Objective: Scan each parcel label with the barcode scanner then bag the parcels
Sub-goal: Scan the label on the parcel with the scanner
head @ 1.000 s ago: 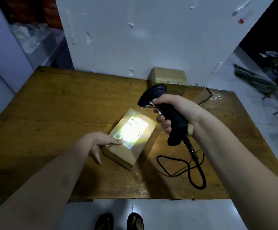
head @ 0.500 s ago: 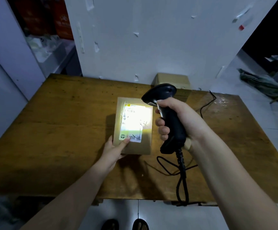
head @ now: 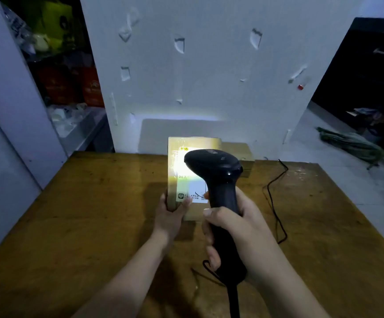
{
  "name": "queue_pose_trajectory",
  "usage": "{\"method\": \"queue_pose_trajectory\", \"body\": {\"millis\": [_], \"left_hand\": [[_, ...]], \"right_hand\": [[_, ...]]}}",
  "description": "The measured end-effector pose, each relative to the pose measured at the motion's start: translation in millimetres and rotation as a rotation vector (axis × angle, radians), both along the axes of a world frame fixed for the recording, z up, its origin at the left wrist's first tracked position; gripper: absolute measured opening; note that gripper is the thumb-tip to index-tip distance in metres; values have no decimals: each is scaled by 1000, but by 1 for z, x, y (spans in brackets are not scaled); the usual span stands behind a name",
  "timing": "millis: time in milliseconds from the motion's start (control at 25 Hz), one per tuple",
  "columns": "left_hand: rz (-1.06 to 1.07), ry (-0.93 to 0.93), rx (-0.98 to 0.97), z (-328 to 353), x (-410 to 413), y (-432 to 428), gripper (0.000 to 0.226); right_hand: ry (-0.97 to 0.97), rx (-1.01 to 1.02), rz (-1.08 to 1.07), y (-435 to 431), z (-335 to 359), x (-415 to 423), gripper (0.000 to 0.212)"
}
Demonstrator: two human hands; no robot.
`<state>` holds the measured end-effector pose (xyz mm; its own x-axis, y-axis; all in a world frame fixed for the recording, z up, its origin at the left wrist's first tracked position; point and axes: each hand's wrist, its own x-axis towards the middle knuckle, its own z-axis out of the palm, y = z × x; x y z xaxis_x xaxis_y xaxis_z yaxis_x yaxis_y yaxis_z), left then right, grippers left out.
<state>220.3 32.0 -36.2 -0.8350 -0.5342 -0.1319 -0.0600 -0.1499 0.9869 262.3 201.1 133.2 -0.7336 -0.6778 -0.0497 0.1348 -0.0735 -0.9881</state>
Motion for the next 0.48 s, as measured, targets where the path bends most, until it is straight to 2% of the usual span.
{"method": "queue_pose_trajectory", "body": {"millis": [40,160,280,480], "left_hand": [[-20,24,-28,3,-4,-2,46],[-43,109,-106,16,-9,-2,39],[-31,141,-85,23,-13,-2,57],[-11,145,16,27,-21,-7,67]], "right_hand": [[25,-6,-1,0,2,0,15],[100,-9,-18,3,6,0,17],[117,9,-44,3,9,-2,24],[102,-7,-47,5,10,-3,13]]}}
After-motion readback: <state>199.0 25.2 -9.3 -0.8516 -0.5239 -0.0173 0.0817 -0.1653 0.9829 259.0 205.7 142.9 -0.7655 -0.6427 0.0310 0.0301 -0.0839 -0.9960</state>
